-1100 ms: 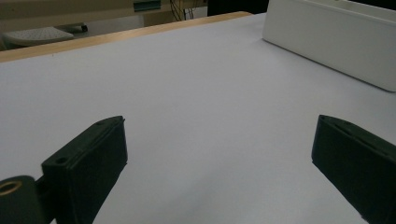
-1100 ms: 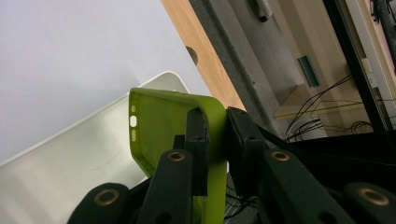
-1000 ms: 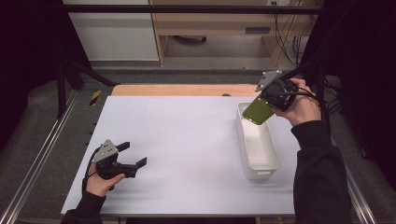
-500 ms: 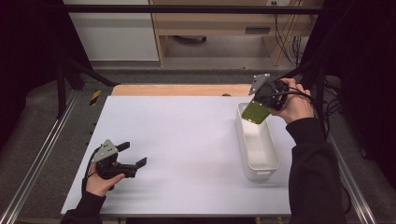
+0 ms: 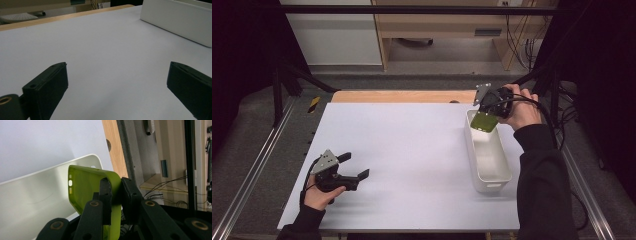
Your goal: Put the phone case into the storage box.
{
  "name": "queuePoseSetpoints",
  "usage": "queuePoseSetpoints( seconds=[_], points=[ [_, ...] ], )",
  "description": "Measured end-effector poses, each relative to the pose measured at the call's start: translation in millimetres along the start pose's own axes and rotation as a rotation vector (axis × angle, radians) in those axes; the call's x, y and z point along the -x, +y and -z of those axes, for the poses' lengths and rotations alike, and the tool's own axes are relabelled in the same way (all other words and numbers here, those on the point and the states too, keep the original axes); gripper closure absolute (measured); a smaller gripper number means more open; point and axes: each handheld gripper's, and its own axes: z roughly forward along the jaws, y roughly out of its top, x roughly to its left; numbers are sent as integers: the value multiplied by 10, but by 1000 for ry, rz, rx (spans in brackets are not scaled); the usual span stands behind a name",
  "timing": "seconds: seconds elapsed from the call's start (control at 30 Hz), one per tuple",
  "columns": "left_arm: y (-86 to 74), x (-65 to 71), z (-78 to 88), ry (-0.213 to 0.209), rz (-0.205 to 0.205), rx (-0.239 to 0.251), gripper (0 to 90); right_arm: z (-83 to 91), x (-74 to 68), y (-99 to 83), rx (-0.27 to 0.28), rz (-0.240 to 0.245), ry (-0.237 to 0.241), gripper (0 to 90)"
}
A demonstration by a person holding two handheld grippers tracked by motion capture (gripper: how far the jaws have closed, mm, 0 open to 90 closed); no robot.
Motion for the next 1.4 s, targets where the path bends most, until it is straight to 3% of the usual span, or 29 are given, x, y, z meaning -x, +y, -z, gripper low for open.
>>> queuePoseSetpoints(
  seconds=[1.4],
  points=[
    [-43, -18, -45, -8, 7, -20, 31, -532, 89, 25, 13, 213, 60, 791]
  ],
)
